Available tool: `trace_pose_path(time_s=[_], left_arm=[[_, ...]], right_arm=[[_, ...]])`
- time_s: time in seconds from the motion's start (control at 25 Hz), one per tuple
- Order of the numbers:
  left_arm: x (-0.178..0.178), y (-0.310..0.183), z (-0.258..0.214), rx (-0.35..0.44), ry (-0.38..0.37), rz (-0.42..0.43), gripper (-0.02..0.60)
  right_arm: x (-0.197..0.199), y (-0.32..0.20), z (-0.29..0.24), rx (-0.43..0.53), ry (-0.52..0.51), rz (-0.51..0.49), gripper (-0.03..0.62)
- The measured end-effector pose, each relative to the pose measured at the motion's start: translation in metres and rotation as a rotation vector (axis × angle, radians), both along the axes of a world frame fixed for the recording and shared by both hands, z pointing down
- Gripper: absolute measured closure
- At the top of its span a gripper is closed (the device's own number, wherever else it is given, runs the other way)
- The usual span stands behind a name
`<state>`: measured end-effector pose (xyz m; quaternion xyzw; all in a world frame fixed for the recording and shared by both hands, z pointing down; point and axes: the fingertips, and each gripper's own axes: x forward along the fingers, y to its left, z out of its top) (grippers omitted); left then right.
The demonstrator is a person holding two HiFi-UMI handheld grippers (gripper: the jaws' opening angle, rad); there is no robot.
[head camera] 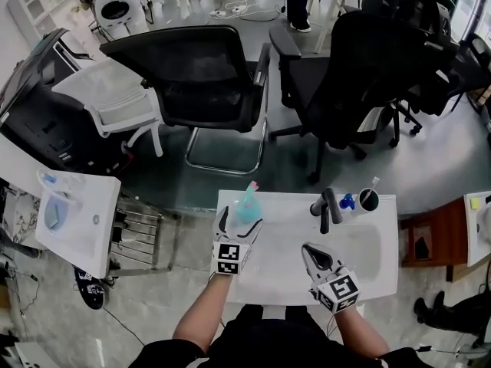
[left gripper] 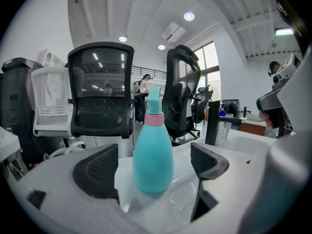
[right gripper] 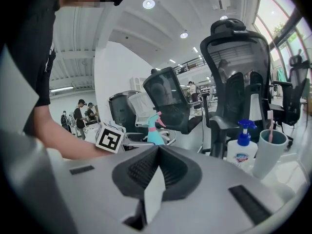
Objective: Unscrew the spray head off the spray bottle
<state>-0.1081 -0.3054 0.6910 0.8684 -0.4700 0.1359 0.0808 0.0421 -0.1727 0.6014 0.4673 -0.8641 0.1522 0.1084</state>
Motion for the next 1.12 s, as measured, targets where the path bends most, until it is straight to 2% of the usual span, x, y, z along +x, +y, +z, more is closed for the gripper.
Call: trace_pose_path(time_s=[0.12,0.24,0.48,0.68,0.72,0.88,1.12], left_arm=[[0.009,-0.009,0.006,0.016,-0.061,0.036,0.133],[0.019,-0.016,0.013,0.02,-0.087,0.055,0.135],[0.024,-0.029,0.031,-0.009,-0.078,0.037,0.133],[0.022,-0.035,0.034,0.002,-0.085,0.03,0.151],[0.021,-0.034,0.035,0.0,-0.087,0.031,0.169],[0.021,-0.03,0.032,-0.017,-0.07,0.031,0.173],[0.022,-0.025,0.016,0.006,-0.092,0.059,0.175]], right_arm=[[0.0,-0.002,0.003,-0.004,0.003,0.001,0.588],[0.002,-0.004,0.007,-0.011,0.008,0.004,0.588],[0.004,-0.008,0.017,-0.031,0.012,0.01,0.588],[0.006,-0.009,0.014,-0.04,-0.016,0.04,0.588],[0.005,-0.007,0.015,-0.047,-0.015,0.039,0.588],[0.009,0.001,0.018,-0.063,-0.001,0.028,0.588],[0.018,-0.003,0.015,-0.032,-0.002,0.039,0.588]])
